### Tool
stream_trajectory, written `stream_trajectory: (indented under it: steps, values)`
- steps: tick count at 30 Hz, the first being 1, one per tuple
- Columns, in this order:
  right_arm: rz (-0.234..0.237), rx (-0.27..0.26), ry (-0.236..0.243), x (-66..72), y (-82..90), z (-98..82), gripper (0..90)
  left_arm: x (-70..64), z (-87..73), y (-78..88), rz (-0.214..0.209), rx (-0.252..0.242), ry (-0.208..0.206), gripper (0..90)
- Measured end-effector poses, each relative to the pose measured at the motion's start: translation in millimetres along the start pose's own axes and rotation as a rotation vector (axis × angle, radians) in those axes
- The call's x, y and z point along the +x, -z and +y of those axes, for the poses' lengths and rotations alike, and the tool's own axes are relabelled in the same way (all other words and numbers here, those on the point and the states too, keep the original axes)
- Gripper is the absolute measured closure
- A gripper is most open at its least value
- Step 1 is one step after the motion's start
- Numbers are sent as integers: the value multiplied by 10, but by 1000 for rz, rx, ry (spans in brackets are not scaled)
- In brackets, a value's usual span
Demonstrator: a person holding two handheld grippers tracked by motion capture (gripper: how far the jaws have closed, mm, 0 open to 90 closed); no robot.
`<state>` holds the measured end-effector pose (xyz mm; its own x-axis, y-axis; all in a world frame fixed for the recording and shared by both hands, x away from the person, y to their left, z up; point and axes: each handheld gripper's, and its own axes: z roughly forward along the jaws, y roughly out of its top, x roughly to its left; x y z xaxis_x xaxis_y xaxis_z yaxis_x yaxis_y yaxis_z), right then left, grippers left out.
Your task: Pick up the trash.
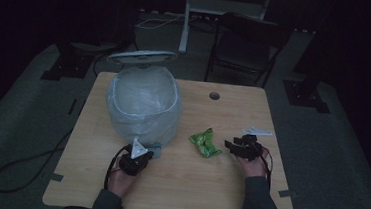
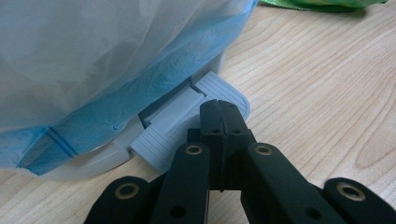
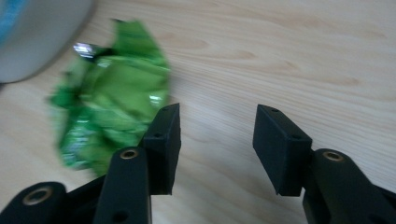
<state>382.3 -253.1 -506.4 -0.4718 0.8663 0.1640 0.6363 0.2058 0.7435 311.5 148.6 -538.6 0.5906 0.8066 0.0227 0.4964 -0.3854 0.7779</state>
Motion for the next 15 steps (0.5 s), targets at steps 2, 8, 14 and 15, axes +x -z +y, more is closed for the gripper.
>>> stream_trajectory:
  steps: [2,8,14,15]
  values:
    - [19,-4,20,71,49,11,493,-1,0,0,1,0,-1,900]
    - [107,-23,39,244,166,-2,467,1,-1,0,0,-1,0,900]
    - [152,41,74,367,94,-12,457,-2,-1,-1,1,-2,-1,900]
    - [148,59,79,374,58,-22,459,-2,0,-1,1,-2,-1,900]
